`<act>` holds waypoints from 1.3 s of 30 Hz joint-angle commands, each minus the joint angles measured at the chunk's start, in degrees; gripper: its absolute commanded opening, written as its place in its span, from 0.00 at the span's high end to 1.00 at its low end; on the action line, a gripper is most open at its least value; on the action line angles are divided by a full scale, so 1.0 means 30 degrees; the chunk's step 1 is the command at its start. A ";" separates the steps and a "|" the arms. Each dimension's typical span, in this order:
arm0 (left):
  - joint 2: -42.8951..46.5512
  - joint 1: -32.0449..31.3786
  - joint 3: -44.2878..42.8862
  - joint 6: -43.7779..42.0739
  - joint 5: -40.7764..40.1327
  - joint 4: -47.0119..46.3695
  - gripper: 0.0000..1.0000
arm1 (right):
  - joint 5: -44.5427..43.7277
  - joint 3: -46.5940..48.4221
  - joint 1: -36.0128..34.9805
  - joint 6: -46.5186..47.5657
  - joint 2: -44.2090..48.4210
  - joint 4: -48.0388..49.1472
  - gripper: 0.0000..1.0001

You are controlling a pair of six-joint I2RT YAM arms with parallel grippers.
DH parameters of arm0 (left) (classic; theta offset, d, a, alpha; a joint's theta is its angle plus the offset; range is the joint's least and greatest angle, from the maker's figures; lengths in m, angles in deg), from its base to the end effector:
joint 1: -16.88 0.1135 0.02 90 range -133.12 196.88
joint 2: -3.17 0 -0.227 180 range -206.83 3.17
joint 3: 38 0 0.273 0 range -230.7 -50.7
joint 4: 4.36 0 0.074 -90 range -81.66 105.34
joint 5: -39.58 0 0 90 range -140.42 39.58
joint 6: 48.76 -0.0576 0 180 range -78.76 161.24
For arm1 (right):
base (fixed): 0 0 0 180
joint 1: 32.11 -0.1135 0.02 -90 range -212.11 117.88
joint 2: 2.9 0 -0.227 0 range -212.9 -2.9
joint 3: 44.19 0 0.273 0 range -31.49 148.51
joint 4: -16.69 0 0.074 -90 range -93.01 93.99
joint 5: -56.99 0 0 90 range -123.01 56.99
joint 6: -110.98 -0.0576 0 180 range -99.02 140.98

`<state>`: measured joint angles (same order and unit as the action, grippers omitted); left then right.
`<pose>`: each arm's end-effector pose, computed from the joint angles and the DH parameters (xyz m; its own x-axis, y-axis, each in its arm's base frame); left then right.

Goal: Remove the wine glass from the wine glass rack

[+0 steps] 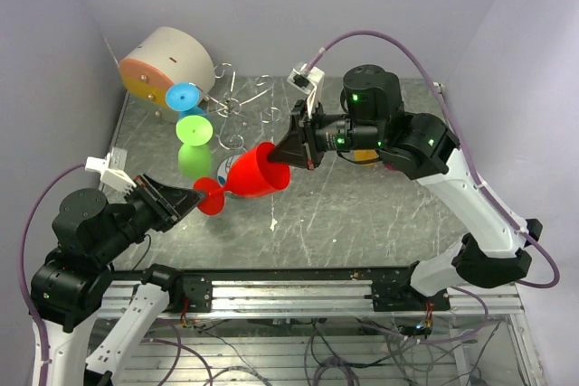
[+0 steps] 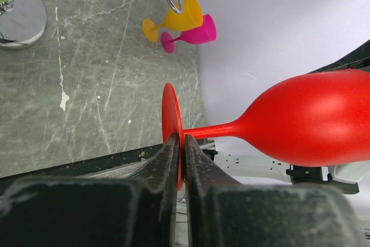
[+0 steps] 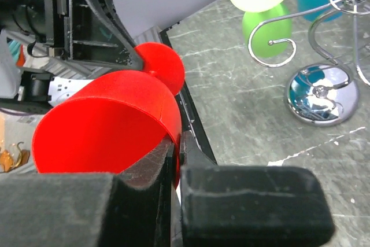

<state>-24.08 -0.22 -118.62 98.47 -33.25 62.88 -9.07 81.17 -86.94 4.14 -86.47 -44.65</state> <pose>0.0966 -0.0475 0.4056 -0.5906 -0.6588 -0.4660 0.1077 0.5079 -0.8546 0.1638 0.2730 0.4786 -0.4647 -0.1999 -0.8626 -0.8701 0.2839 0.4030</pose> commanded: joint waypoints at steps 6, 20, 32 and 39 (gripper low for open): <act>0.0060 -0.0070 -0.0649 -0.0467 -0.0569 0.1065 0.53 | -0.7751 0.4627 0.0010 0.1379 0.0585 -0.2722 1.00; 0.0514 -0.0055 -0.0643 -0.0444 -0.1069 0.1683 0.54 | -2.2551 0.3658 0.0136 0.4190 0.3765 0.0842 1.00; 0.1479 -0.0070 -0.0827 -0.0706 -0.2016 0.3352 0.55 | -1.5567 0.6383 0.8385 0.3629 -0.3432 -0.2580 1.00; 0.1892 -0.0067 -0.1040 -0.0940 -0.2435 0.4207 0.55 | -1.1226 0.5170 1.0481 0.3089 -0.6758 -0.4462 1.00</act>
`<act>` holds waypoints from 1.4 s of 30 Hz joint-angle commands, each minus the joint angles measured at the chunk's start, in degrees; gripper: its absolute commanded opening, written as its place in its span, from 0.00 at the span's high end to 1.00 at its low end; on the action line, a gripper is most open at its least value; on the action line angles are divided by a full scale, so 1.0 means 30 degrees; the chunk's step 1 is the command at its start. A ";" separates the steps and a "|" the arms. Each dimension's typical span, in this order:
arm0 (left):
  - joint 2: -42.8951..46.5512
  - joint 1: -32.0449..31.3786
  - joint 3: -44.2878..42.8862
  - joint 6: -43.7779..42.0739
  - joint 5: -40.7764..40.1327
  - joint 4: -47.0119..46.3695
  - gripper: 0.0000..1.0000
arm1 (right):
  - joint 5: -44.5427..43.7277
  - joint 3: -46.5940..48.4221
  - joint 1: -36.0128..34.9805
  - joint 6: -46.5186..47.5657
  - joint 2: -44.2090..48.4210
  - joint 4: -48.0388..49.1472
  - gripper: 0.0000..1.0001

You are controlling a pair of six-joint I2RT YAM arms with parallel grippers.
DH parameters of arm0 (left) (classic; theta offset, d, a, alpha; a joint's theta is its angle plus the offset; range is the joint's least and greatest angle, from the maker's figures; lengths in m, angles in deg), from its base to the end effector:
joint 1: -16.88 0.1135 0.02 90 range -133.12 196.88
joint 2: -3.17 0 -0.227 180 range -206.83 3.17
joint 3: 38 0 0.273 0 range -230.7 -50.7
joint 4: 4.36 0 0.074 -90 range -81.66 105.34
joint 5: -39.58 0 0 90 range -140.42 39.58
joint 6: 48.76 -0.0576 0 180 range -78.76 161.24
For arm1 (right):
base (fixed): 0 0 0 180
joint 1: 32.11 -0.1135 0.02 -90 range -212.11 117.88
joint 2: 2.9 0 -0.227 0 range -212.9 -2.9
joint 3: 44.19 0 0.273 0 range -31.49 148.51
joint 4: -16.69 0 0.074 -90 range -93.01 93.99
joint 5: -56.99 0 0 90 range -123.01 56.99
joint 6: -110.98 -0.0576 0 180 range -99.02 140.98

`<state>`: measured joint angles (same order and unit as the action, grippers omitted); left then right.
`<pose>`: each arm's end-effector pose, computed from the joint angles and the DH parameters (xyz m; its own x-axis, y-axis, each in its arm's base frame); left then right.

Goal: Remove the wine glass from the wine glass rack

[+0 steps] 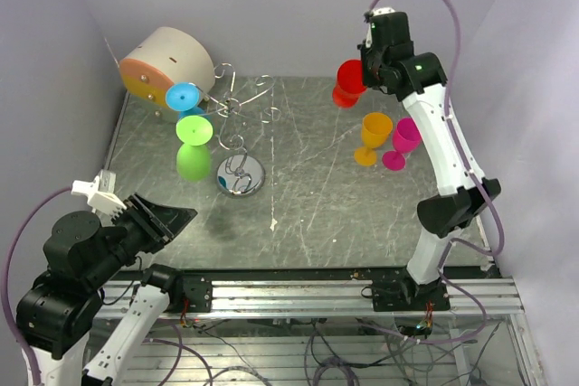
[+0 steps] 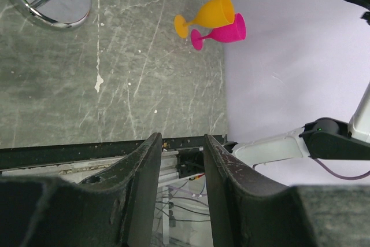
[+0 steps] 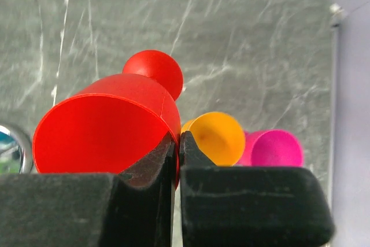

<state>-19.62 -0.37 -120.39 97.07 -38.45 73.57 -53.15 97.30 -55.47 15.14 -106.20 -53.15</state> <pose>0.0658 -0.0329 0.3959 -0.5643 -0.6723 -0.4792 0.0200 0.5691 -0.8220 0.3712 0.1387 0.4360 -0.4897 -0.1075 -0.8652 -0.0536 0.9942 -0.0931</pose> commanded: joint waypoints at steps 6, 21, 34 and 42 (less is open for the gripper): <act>0.0810 -0.0005 0.0251 -0.0449 -0.0783 0.0757 0.55 | 0.3865 -0.1525 0.0020 -0.0534 -0.1230 -0.1899 1.00; 0.1323 -0.0019 0.0673 -0.0309 -0.0893 0.1127 0.55 | 0.4025 -0.3556 0.1499 -0.1483 -0.2685 0.0145 1.00; 0.1401 -0.0019 0.0793 -0.0286 -0.1013 0.1162 0.55 | 0.4742 -0.1062 0.6285 -0.2083 -0.5680 0.0717 1.00; 0.1071 -0.0012 0.0358 -0.0657 -0.1022 0.1370 0.55 | 0.4175 -0.2118 0.7325 -0.1948 -0.6132 0.1149 1.00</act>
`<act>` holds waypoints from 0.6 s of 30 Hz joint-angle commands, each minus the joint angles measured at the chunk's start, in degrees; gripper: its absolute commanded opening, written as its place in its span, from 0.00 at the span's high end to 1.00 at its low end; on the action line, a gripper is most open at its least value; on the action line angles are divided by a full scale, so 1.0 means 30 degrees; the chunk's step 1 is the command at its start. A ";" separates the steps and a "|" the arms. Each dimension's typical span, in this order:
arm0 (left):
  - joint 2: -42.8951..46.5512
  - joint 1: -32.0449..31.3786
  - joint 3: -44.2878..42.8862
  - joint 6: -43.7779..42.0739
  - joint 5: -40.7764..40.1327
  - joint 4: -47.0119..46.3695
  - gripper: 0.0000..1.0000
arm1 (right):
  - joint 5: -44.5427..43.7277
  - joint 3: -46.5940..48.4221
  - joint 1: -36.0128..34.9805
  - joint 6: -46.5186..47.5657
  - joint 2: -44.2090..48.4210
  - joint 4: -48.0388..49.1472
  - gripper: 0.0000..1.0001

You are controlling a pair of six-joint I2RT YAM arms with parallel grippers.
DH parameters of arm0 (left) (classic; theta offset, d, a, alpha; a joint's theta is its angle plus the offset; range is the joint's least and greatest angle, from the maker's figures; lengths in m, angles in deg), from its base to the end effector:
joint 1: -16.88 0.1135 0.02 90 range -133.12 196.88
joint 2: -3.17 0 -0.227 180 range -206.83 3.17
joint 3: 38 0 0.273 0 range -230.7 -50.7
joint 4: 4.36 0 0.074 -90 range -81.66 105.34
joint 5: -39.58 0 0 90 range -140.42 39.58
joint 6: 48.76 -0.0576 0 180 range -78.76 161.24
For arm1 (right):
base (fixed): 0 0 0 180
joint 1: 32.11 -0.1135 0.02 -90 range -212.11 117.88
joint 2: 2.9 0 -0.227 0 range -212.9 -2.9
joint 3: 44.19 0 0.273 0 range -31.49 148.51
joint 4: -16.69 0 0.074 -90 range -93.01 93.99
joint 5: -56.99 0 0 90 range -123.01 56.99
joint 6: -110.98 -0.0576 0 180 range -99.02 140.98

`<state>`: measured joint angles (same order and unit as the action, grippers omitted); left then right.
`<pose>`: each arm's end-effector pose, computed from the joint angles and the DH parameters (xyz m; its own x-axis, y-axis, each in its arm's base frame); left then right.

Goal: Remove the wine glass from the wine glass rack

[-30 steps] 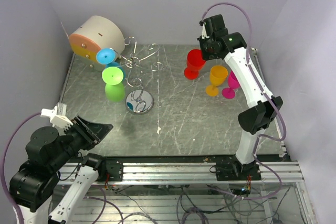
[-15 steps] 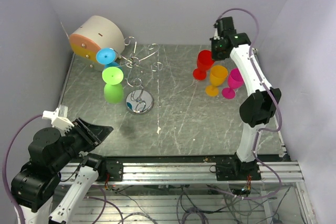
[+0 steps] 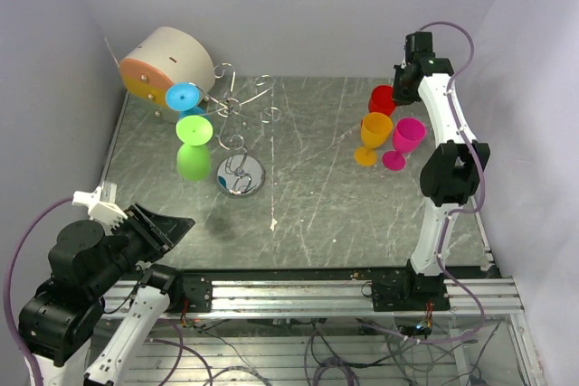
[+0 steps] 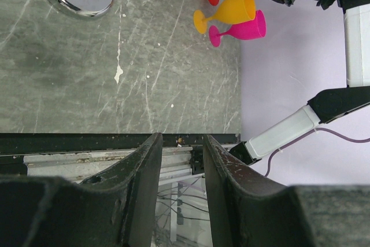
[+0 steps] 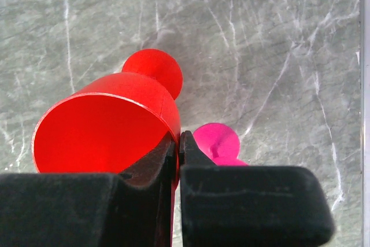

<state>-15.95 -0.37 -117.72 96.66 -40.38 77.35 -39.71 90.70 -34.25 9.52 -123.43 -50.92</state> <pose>0.0557 -0.0278 0.3786 -0.5635 -0.6739 -0.4778 -0.0293 0.5943 -0.8037 0.4782 0.0111 0.2716 -0.7782 0.1684 -0.6050 0.1911 0.9812 0.0273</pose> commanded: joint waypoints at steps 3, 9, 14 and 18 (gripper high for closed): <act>-0.0196 -0.0019 -0.0594 -0.0600 -0.0410 0.0183 0.55 | -0.0171 0.0275 0.0296 -0.0045 -0.0906 0.0337 1.00; -0.0048 -0.0010 -0.0453 -0.0545 -0.0413 0.0286 0.55 | 0.0056 0.0460 0.0271 -0.0011 -0.1609 0.0229 1.00; -0.0107 -0.0019 -0.0324 -0.0571 -0.0368 0.0186 0.53 | -0.0081 0.0437 0.0272 -0.0039 -0.1521 0.0258 0.87; -0.0255 -0.0019 -0.0287 -0.0595 -0.0283 0.0023 0.49 | -0.0104 0.0932 0.0271 -0.0197 -0.1175 0.0093 0.71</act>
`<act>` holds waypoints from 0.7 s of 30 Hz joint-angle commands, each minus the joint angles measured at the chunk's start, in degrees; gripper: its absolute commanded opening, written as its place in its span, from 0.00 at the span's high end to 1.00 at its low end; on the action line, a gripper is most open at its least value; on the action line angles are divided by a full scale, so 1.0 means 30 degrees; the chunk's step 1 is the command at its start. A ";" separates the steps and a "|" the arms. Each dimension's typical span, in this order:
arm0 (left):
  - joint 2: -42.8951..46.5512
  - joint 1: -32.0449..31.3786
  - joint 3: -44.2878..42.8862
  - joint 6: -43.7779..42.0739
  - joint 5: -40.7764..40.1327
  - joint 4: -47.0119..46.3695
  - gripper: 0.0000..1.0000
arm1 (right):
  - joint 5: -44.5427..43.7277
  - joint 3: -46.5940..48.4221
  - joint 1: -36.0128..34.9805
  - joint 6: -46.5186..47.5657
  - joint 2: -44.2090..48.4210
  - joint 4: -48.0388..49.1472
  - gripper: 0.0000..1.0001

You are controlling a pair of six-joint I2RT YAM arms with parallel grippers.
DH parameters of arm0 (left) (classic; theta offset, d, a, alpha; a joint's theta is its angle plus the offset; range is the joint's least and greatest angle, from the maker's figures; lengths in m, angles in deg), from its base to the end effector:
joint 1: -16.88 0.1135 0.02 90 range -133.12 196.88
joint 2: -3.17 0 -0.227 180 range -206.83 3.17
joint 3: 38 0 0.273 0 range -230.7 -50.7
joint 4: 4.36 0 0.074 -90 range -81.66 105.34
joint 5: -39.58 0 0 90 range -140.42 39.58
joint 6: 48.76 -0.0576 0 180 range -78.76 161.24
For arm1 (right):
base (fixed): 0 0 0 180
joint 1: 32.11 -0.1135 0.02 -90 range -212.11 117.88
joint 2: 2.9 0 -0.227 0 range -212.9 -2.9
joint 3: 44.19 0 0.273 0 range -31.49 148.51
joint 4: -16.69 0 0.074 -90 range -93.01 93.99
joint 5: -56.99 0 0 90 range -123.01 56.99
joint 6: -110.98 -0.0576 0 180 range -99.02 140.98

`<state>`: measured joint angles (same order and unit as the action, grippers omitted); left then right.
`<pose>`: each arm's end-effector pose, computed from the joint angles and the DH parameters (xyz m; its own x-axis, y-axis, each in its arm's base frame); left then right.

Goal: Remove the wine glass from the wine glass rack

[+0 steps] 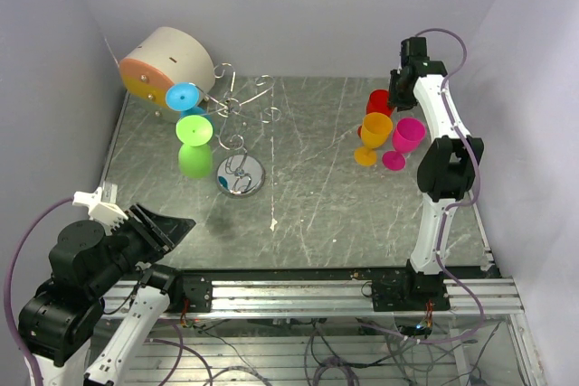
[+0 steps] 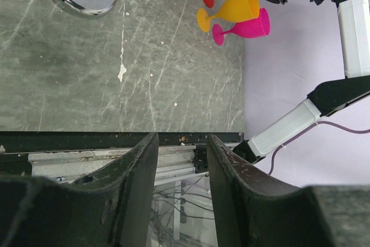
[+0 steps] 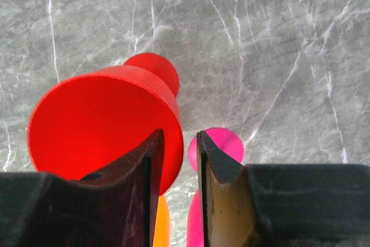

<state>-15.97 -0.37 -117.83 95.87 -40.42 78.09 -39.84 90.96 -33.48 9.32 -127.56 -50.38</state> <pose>0.0549 -0.0275 0.3775 -0.5687 -0.6643 -0.4851 -0.0305 0.6064 -0.7946 0.4898 0.0049 0.2404 -0.8088 0.1814 -0.5595 0.2095 0.9777 0.0141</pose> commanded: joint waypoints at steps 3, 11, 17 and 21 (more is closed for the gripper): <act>-0.0312 -0.0018 -0.0348 -0.0390 -0.0378 -0.0125 0.46 | 0.0146 0.1424 0.0020 -0.0225 0.0948 -0.0183 0.67; -0.0319 -0.0005 -0.0694 0.0146 -0.1543 0.0121 0.43 | 0.2120 0.0659 -0.0067 -0.0753 0.5627 0.0275 0.65; -0.1792 -0.0048 -0.1541 0.0704 -0.3047 -0.1998 0.44 | 0.6246 -0.4374 -0.0352 -0.2019 1.2592 0.3302 0.66; -0.5275 -0.0076 -0.2245 -0.0345 -0.1558 -0.4156 0.44 | 0.7708 -0.6208 -0.0594 -0.1921 1.5449 0.3095 0.67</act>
<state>-22.55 -0.37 -122.81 97.16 -46.56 74.88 -24.15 77.56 -34.51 4.73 -85.79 -42.49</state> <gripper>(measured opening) 0.564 0.335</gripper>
